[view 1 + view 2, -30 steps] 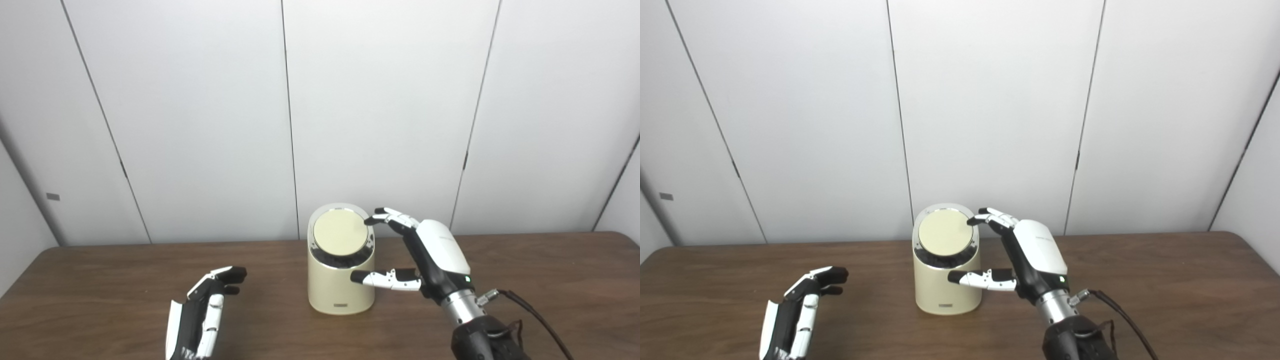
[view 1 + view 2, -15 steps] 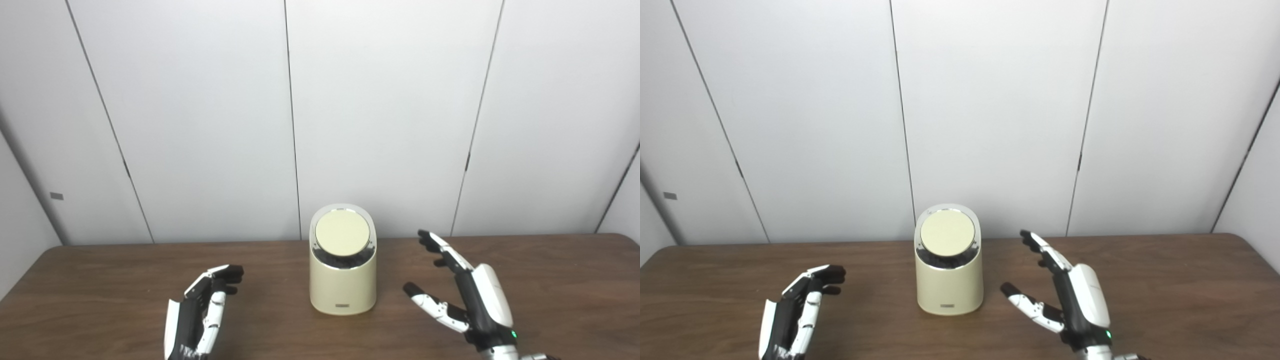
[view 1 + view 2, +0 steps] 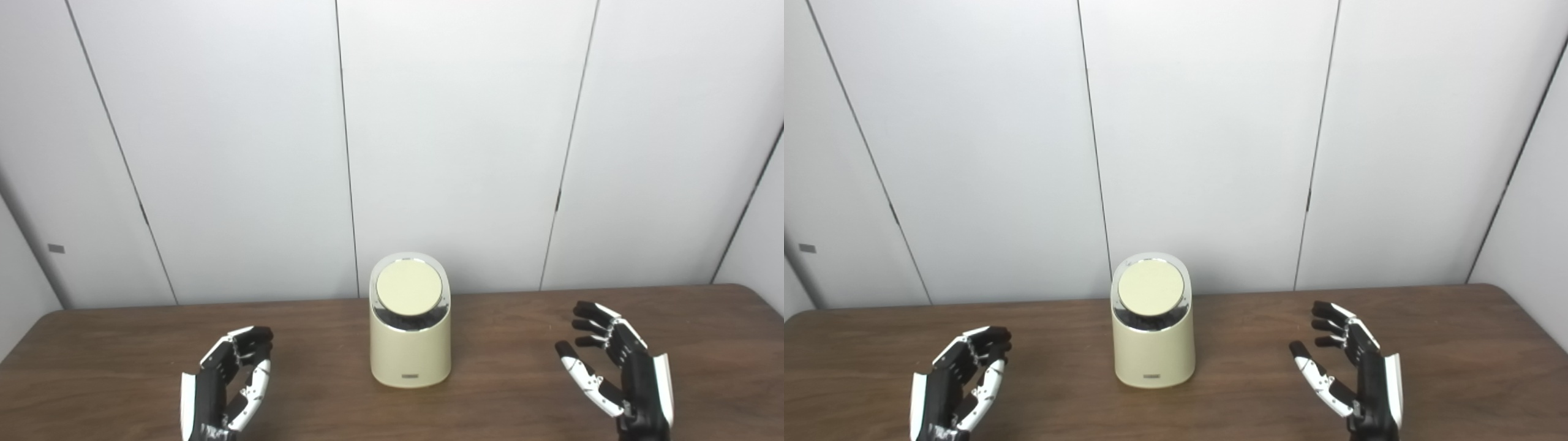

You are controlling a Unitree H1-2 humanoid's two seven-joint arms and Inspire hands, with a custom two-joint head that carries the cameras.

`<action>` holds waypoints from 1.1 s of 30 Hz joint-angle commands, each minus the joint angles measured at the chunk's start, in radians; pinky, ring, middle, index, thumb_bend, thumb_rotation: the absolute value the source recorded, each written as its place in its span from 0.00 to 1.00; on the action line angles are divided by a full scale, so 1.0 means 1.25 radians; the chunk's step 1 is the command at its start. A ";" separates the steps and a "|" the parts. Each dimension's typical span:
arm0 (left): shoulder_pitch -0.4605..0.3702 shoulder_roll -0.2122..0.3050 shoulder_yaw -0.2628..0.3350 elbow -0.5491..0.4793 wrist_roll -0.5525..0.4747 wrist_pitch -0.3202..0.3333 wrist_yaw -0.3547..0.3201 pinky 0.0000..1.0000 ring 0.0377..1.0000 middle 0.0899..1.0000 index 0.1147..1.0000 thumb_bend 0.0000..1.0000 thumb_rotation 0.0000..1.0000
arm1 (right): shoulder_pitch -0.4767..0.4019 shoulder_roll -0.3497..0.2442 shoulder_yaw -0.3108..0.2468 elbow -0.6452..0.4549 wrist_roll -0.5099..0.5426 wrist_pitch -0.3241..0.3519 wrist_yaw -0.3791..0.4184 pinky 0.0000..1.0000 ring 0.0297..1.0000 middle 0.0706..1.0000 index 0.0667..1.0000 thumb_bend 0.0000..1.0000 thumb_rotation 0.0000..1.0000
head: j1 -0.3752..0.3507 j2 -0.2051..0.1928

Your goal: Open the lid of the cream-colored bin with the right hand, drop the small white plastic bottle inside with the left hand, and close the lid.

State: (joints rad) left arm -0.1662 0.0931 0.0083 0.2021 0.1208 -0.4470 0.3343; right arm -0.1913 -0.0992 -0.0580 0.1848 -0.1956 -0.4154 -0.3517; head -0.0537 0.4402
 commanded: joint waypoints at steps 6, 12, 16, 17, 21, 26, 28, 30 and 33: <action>0.024 0.000 0.003 0.028 -0.016 -0.018 -0.023 0.56 0.61 0.60 0.57 0.25 0.25 | 0.023 0.035 0.016 0.077 0.006 -0.042 -0.016 0.57 0.68 0.70 0.67 0.30 0.22 | -0.003 0.007; 0.023 -0.003 0.009 0.033 -0.016 -0.018 -0.035 0.54 0.60 0.59 0.56 0.25 0.23 | 0.018 0.033 0.018 0.086 0.014 -0.043 -0.026 0.57 0.67 0.69 0.67 0.31 0.23 | -0.013 0.010; 0.023 -0.005 0.010 0.047 -0.003 -0.018 -0.039 0.54 0.60 0.60 0.56 0.25 0.22 | 0.018 0.032 0.017 0.091 0.022 -0.043 -0.025 0.57 0.67 0.69 0.67 0.31 0.21 | -0.016 0.012; 0.024 -0.005 0.011 0.049 -0.001 -0.017 -0.040 0.54 0.60 0.60 0.57 0.25 0.22 | 0.018 0.032 0.017 0.091 0.022 -0.043 -0.023 0.57 0.67 0.69 0.66 0.31 0.21 | -0.016 0.013; 0.020 -0.008 0.015 0.061 0.015 -0.018 -0.038 0.55 0.59 0.59 0.57 0.25 0.23 | 0.014 0.028 0.015 0.109 0.019 -0.043 -0.027 0.57 0.67 0.69 0.66 0.32 0.19 | -0.013 0.010; 0.019 -0.011 0.014 0.066 0.020 -0.017 -0.044 0.55 0.61 0.61 0.58 0.24 0.20 | 0.009 0.027 0.005 0.125 0.038 -0.043 -0.024 0.57 0.66 0.68 0.65 0.33 0.18 | -0.009 0.005; 0.022 -0.012 0.014 0.066 0.017 -0.018 -0.047 0.55 0.61 0.61 0.58 0.25 0.19 | 0.011 0.025 0.004 0.128 0.037 -0.043 -0.024 0.57 0.66 0.68 0.65 0.32 0.18 | -0.007 0.003; 0.027 -0.015 0.013 0.061 0.020 -0.018 -0.047 0.55 0.61 0.61 0.58 0.25 0.17 | 0.015 0.023 0.004 0.125 0.039 -0.043 -0.021 0.57 0.66 0.68 0.65 0.32 0.19 | -0.005 0.002; 0.042 -0.019 0.011 0.042 0.031 -0.016 -0.049 0.56 0.61 0.61 0.58 0.24 0.16 | 0.028 0.024 0.001 0.112 0.039 -0.043 -0.018 0.57 0.65 0.67 0.65 0.32 0.18 | 0.003 0.002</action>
State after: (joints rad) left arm -0.1721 0.0790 0.0276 0.2276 0.1364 -0.4480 0.2737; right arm -0.2245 -0.0960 -0.0639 0.2524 -0.1363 -0.4363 -0.3807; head -0.0491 0.4418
